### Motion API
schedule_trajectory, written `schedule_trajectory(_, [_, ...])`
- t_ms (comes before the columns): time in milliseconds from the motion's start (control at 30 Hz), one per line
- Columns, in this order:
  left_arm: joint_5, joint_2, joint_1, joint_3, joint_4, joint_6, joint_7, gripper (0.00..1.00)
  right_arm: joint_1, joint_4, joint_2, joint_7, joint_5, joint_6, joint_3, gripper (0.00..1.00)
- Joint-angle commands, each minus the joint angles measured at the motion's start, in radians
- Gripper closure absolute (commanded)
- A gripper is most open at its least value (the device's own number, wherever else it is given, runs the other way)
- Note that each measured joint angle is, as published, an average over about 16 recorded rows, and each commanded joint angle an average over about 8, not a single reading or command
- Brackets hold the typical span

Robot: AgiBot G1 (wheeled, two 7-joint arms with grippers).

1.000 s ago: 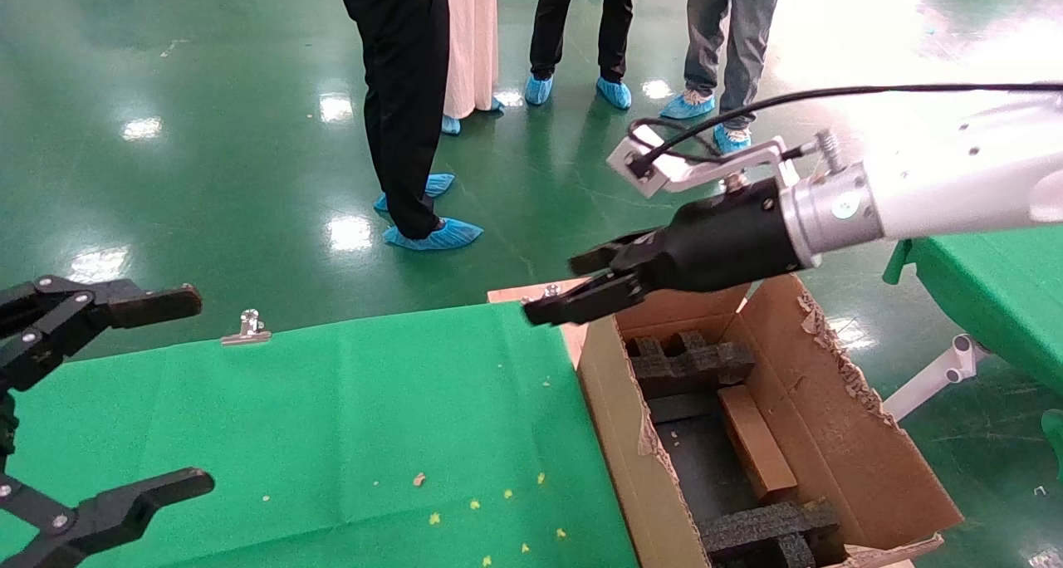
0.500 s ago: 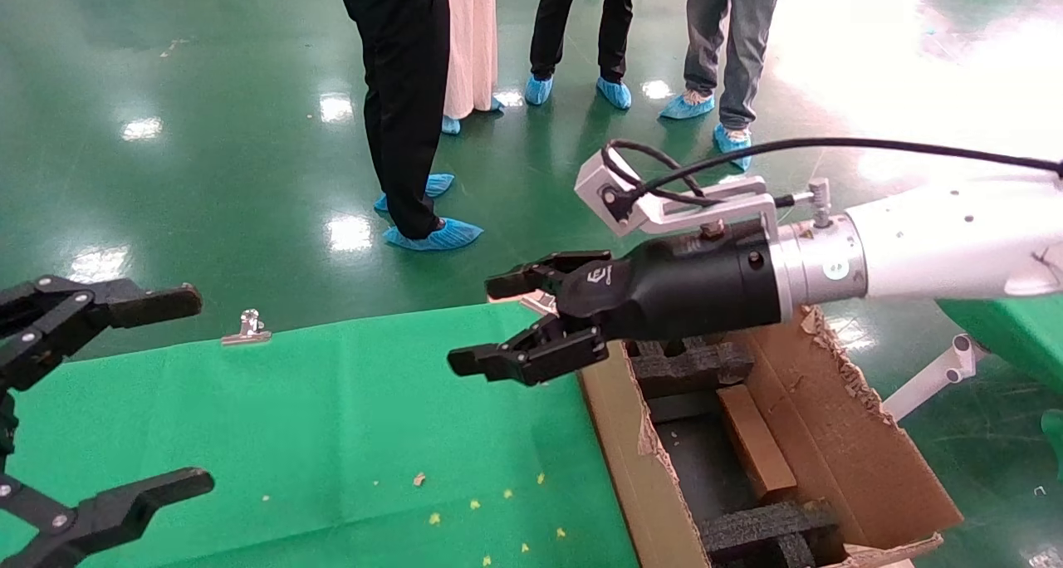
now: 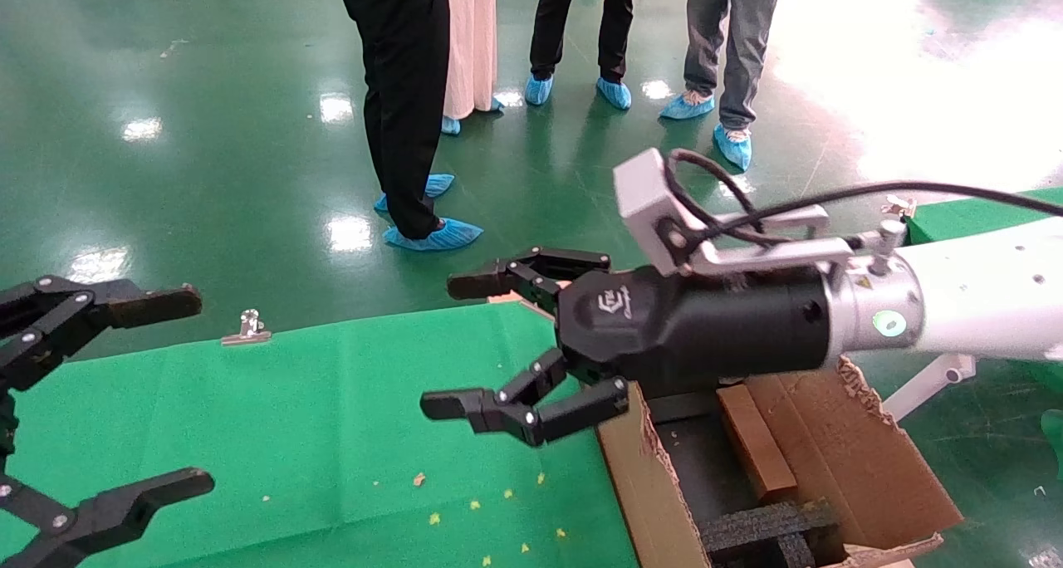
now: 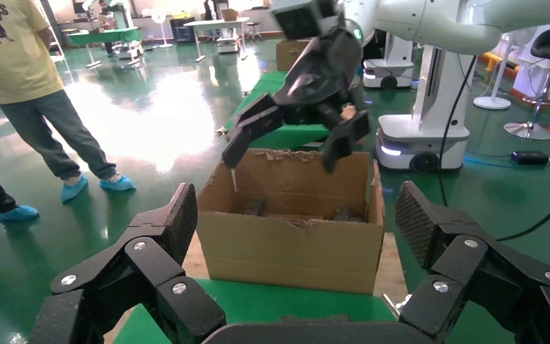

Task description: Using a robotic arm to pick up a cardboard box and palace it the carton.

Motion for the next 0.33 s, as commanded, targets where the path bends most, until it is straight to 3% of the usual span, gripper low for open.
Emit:
schedule_trajectory(33, [0.0, 0.0, 0.0, 0.0, 0.0, 0.0, 0.0, 0.0, -0.045, 0.03, 0.006, -0.025, 0.009, -0.012, 0.062, 0.0])
schedule_trajectory(200, [0.0, 0.0, 0.0, 0.0, 0.0, 0.0, 0.0, 0.0, -0.152, 0.1, 0.021, -0.083, 0.029, -0.039, 0.207, 0.0])
schedule_trajectory(333, [0.0, 0.0, 0.0, 0.0, 0.0, 0.0, 0.0, 0.0, -0.195, 0.129, 0.027, -0.107, 0.037, -0.05, 0.266, 0.0])
